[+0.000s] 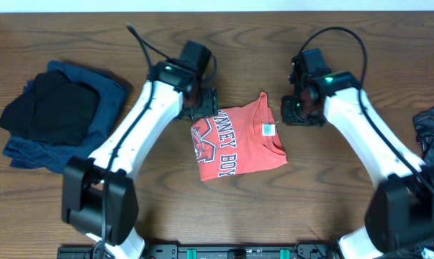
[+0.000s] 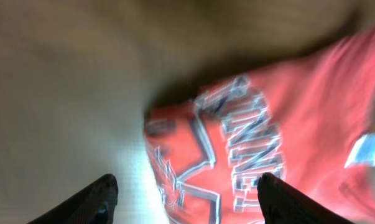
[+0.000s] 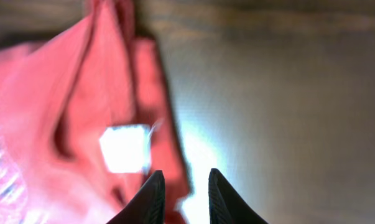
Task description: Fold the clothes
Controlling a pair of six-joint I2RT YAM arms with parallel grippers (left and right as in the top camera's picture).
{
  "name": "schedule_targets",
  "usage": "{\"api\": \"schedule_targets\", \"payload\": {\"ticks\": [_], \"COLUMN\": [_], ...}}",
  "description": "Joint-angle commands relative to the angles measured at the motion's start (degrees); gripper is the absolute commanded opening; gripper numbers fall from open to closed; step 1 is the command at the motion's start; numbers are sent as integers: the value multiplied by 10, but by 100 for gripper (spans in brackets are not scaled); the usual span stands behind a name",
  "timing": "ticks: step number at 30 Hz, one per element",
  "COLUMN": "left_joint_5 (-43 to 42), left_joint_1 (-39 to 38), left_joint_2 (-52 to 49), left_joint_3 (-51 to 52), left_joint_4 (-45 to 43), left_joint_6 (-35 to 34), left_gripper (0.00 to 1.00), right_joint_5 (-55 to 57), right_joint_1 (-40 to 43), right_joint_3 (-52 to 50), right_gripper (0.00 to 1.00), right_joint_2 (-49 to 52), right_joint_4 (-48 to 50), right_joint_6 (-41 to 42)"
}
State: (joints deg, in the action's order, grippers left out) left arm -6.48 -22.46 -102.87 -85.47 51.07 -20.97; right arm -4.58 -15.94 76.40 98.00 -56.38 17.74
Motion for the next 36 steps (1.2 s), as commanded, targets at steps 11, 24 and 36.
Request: {"api": "schedule_targets", "payload": {"ticks": [11,24,36], "left_joint_5": [-66,-66,-66], "left_joint_1": [43,41,21], "left_joint_2": [-109,-195,-186], "left_joint_3": [0,2,60], "left_joint_4": [-57,94,199], "left_joint_6": [76,85,50], "left_gripper": [76,74,67], "right_joint_5": [-139,-63,101], "right_joint_1": [-83,-87,-49], "right_joint_3": [-66,-221,-222], "right_gripper": [23,21,20], "right_joint_2": [-3,-3,-4], "right_joint_4": [-8,179,426], "right_joint_6": [-32,-30,-35]}}
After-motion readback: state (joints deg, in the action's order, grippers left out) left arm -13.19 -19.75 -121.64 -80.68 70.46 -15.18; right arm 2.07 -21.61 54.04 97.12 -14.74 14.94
